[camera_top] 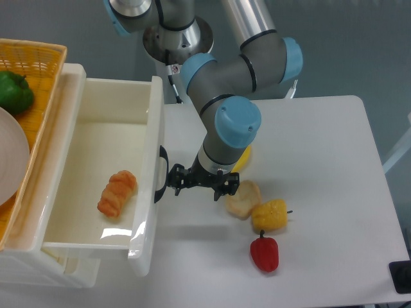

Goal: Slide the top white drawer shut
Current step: 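Push the white drawer into the cabinet with the gripper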

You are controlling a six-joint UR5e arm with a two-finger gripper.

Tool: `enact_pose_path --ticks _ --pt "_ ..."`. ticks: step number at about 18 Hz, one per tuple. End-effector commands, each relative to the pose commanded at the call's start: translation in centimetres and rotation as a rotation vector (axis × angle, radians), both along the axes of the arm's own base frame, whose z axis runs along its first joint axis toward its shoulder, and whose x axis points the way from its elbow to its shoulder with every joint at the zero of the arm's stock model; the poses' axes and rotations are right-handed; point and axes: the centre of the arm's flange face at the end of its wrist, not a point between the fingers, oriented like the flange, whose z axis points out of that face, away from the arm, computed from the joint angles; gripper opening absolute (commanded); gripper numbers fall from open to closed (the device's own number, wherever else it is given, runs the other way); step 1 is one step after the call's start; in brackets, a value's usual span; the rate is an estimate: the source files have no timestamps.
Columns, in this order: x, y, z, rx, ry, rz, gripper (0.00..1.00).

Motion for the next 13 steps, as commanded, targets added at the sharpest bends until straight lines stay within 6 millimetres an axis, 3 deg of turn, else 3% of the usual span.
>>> enact_pose_path --ticks 13 --pt "2.5 1.7 0.0 0.000 -0.004 -0.039 1.00"
